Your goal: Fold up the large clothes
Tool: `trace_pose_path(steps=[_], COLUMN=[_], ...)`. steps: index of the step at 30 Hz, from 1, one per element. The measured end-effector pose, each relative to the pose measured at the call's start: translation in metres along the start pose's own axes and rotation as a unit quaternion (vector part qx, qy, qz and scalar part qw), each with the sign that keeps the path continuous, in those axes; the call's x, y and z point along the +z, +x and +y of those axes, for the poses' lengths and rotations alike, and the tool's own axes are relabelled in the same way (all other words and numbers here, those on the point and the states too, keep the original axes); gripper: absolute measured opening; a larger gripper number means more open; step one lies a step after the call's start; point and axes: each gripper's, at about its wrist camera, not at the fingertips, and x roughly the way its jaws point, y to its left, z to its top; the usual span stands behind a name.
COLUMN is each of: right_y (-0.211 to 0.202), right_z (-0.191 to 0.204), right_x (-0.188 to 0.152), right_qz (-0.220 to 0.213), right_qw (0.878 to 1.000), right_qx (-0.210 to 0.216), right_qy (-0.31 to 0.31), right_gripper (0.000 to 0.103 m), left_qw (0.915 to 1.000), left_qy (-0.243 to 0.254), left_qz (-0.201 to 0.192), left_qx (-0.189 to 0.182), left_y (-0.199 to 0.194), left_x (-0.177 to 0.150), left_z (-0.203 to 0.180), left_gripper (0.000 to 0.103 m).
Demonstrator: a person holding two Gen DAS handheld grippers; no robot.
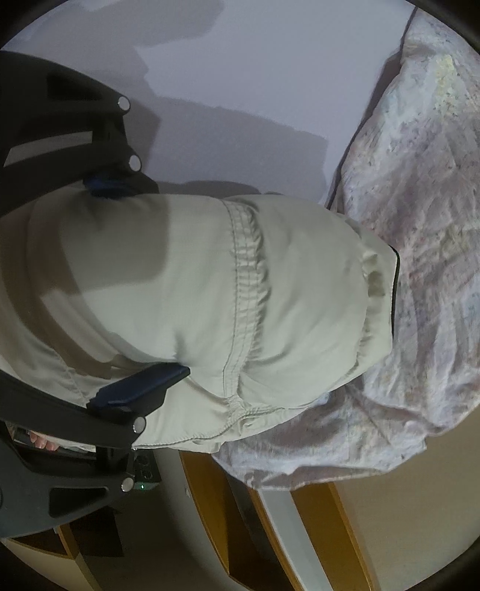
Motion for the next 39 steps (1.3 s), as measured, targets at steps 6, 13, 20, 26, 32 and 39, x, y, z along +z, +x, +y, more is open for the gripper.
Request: trace_pose_path(steps=[6,13,20,26,32,39], right_y=[0.017,0.021,0.018,0.015,0.0,-0.043], right_z=[-0.015,-0.011,-0.026,-0.014,0.005,0.028], right_x=[-0.004,-0.002,-0.01,-0.006,-0.005,0.004], right_qz=[0.005,-0.005,-0.017,-0.011,-0.032,-0.116], right_qw=[0.997,0.995,0.993,0.988,0.977,0.954], right_qx=[-0.071,-0.095,-0.113,-0.153,-0.209,-0.272], right_qy=[0.001,-0.007,0.013,0.01,-0.011,-0.044], right_gripper=[0.051,0.051,0.062,0.074,0.082,0.082], left_qw=[0.9993,0.998,0.9882,0.9622,0.9476,0.9403], left_qy=[0.014,0.035,0.103,0.181,0.211,0.214], left_qz=[0.008,-0.005,-0.013,-0.042,-0.056,-0.07], left_qx=[0.033,0.053,0.113,0.199,0.233,0.255], left_y=[0.018,0.02,0.026,0.024,0.016,0.003], left_x=[0.002,0.006,0.002,-0.002,-0.003,-0.004], left_z=[0.007,0.006,-0.012,-0.037,-0.052,-0.058], left_gripper=[0.075,0.075,0.081,0.092,0.093,0.094])
